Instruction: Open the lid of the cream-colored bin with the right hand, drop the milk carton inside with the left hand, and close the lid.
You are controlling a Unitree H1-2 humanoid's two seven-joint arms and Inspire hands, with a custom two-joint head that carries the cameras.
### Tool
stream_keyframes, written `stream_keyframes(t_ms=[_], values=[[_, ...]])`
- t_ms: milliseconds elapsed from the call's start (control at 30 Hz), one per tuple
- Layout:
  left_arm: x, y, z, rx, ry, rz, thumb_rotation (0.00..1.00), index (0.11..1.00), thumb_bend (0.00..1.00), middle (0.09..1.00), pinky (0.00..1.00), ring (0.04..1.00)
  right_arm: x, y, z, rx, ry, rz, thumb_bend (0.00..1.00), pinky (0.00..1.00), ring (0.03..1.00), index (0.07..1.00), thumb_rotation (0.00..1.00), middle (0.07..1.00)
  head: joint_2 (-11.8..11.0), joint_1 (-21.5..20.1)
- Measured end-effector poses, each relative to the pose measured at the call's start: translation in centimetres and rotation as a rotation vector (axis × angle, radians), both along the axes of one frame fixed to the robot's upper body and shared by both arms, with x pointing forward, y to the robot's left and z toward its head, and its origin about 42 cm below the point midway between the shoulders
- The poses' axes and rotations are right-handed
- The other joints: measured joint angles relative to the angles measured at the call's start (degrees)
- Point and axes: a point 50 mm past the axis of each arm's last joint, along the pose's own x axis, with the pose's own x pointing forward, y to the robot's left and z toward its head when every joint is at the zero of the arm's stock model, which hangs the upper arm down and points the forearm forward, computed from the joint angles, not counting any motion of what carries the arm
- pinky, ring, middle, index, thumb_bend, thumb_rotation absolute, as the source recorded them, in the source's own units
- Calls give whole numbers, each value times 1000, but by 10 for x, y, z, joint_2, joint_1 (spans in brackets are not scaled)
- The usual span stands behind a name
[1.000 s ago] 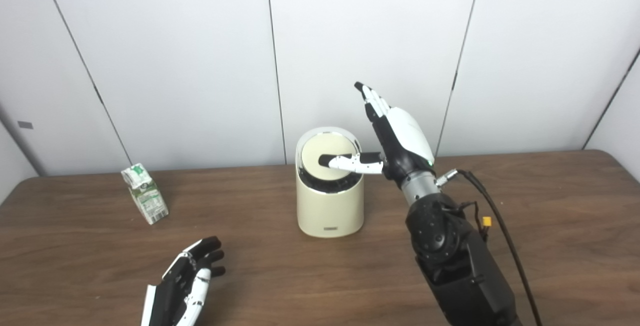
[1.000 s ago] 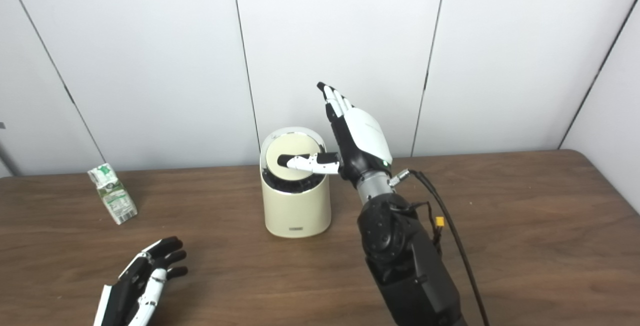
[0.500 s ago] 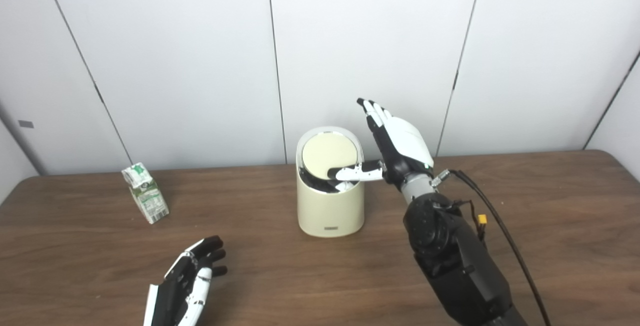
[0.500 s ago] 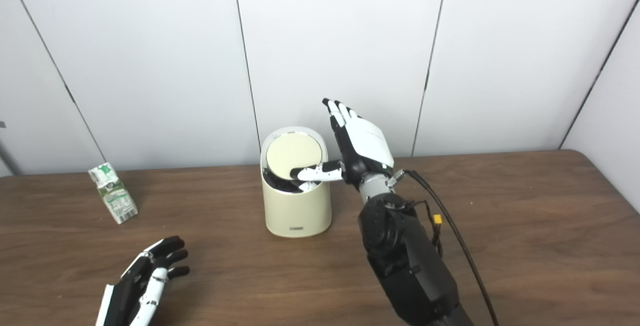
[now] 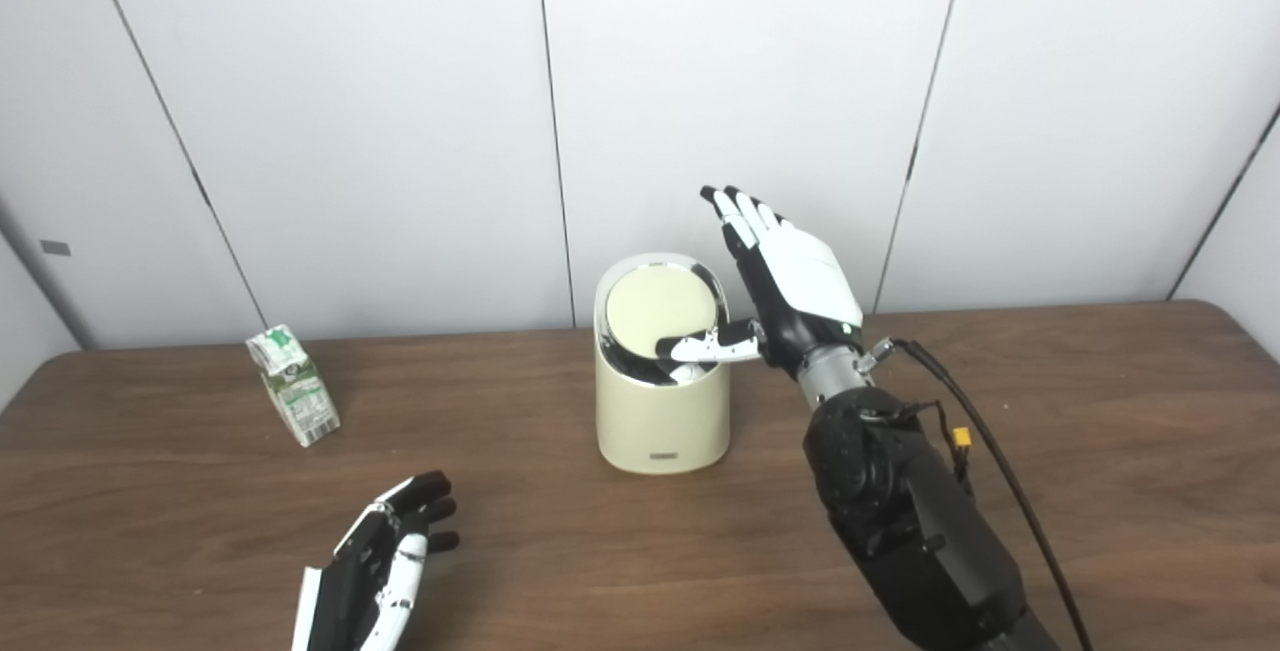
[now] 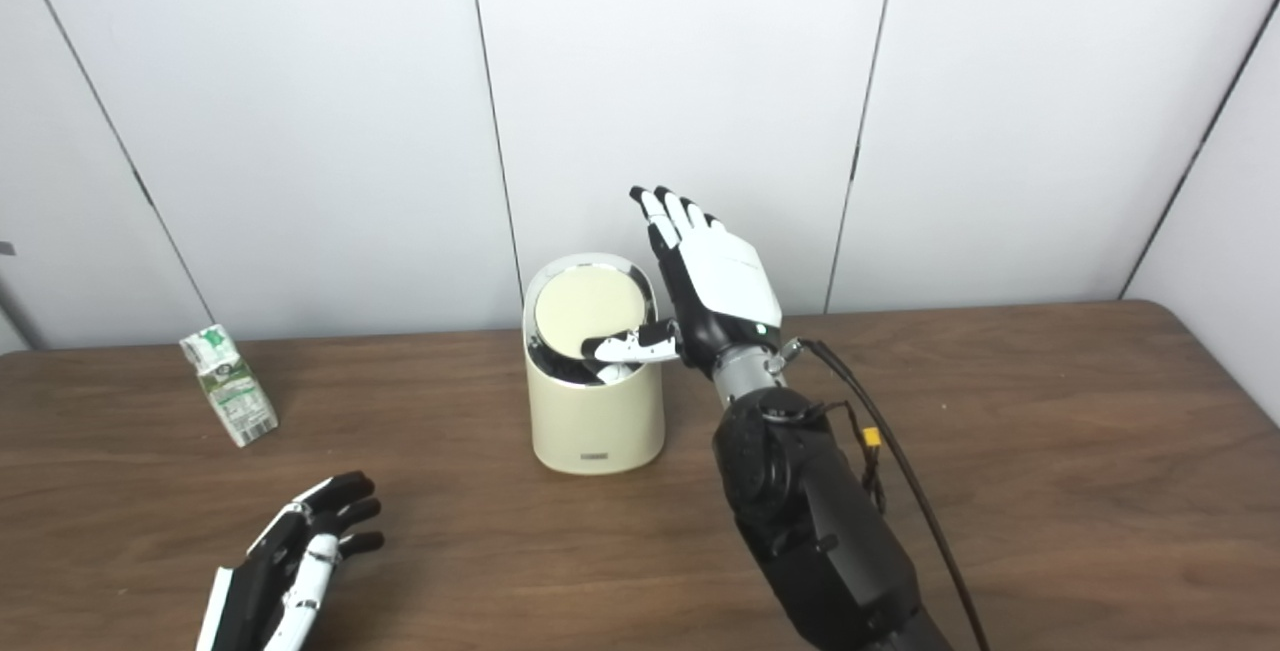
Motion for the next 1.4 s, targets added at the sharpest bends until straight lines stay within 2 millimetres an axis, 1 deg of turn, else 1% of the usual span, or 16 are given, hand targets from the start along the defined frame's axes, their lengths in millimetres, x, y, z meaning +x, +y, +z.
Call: stream_keyframes(t_ms=[133, 200, 267, 367, 467, 633, 733, 867, 933, 967, 1000, 1067, 1133, 1233, 1333, 1400], values=[[0, -1, 0, -2, 0, -3, 494, 776, 188, 784, 678, 770, -6, -2, -5, -3, 0, 6, 841, 994, 1000, 965, 287, 995, 0, -1], [0, -1, 0, 2, 0, -3, 512, 775, 187, 783, 675, 771, -8, -5, -10, 4, 12, 6, 855, 999, 1000, 970, 441, 997, -1, 0], [0, -2, 0, 8, 0, -4, 524, 775, 192, 784, 677, 771, -11, -9, -17, 10, 35, 11, 912, 1000, 1000, 983, 648, 1000, 1, 1], [-1, -1, 0, 8, 1, -2, 528, 773, 194, 781, 674, 767, -22, -18, -23, 22, 69, 27, 965, 996, 1000, 998, 805, 1000, 2, 1], [-1, -1, 0, 6, 2, -2, 523, 774, 195, 782, 677, 767, -37, -27, -24, 55, 83, 48, 959, 982, 1000, 1000, 851, 1000, 3, 1], [-1, -2, 0, 6, 3, -4, 527, 776, 192, 784, 675, 769, -61, -35, -13, 138, 52, 77, 997, 979, 1000, 1000, 905, 1000, 2, 0], [-1, -2, 0, 5, 2, -4, 530, 775, 194, 784, 679, 771, -78, -39, -13, 200, 22, 97, 1000, 975, 1000, 1000, 905, 1000, 1, 1], [-1, -2, 0, -2, 2, -5, 526, 775, 197, 784, 682, 770, -97, -56, -33, 272, 17, 90, 933, 972, 1000, 1000, 862, 1000, 2, 0], [-1, -1, 0, -1, 3, -4, 522, 773, 195, 782, 680, 767, -107, -66, -46, 298, 23, 67, 805, 922, 989, 986, 816, 990, 1, 0], [-1, -1, 0, -1, 3, -3, 507, 771, 194, 780, 678, 765, -113, -71, -52, 320, 22, 57, 636, 860, 949, 940, 746, 952, 1, 2], [-1, -1, 0, -1, 3, -2, 506, 771, 194, 779, 678, 764, -119, -75, -57, 344, 17, 47, 619, 854, 944, 934, 738, 948, 1, 2], [-1, 0, 0, -2, 3, -2, 500, 771, 199, 782, 681, 767, -128, -80, -66, 386, 20, 26, 440, 774, 873, 866, 665, 887, 2, 4], [-1, 0, 0, -4, 3, -2, 496, 769, 200, 781, 682, 766, -138, -81, -75, 439, 15, -7, 314, 725, 820, 819, 620, 836, 3, 4], [-1, 0, 0, -5, 3, -2, 492, 769, 201, 779, 681, 764, -152, -78, -89, 502, 15, -16, 241, 667, 775, 792, 596, 799, 4, 4], [-2, 0, 0, -7, 3, -1, 492, 765, 202, 777, 677, 760, -160, -81, -98, 545, 27, -19, 196, 646, 763, 775, 519, 785, 5, 4], [-3, 0, 0, -8, 5, 1, 490, 765, 195, 777, 675, 759, -163, -85, -99, 576, 14, -24, 171, 631, 749, 757, 367, 768, 7, 6]])
